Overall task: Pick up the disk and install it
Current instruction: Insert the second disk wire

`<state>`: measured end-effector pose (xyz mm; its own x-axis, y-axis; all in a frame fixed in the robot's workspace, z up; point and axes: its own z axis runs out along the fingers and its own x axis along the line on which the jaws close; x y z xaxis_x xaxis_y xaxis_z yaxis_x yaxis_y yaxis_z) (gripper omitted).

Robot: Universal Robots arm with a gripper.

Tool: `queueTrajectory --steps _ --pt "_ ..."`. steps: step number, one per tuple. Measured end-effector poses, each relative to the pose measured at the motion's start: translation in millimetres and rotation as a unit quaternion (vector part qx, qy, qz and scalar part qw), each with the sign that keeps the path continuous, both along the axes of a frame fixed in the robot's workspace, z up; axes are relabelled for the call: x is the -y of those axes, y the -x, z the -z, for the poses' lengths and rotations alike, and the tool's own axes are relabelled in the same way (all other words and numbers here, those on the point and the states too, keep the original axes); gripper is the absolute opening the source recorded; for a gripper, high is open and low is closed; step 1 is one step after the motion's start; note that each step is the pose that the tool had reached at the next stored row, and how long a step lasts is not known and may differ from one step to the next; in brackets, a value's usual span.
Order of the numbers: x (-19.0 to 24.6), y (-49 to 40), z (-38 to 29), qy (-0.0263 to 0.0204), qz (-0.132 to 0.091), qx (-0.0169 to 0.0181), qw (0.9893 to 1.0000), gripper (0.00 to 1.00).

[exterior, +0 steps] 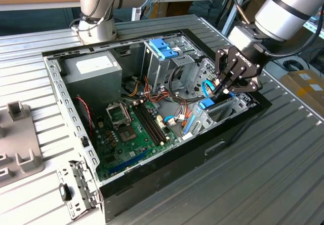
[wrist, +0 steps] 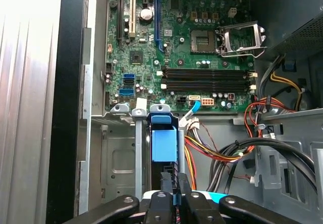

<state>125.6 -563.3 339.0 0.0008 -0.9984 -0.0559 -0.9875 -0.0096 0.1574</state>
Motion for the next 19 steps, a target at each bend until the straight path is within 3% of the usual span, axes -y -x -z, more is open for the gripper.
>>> queueTrajectory --steps 5,7,9,13,17,19 --pt "0.0 -0.1 1.2 -0.0005 0.000 0.0000 1.0000 0.16" --pt "0.0 0.0 1.3 -0.0004 0.000 0.0000 1.0000 0.24" --pt "0.1 0.0 0.7 -0.0002 0.000 0.0000 1.0000 0.24" --pt "0.1 0.0 -13.6 -0.0045 0.000 0.0000 1.0000 0.24" --pt "0.0 -0.1 -17.6 -0.0061 0.000 0.0000 1.0000 0.24" --pt "-0.1 -1.7 -17.7 -0.0097 0.000 -0.0012 1.0000 0.22"
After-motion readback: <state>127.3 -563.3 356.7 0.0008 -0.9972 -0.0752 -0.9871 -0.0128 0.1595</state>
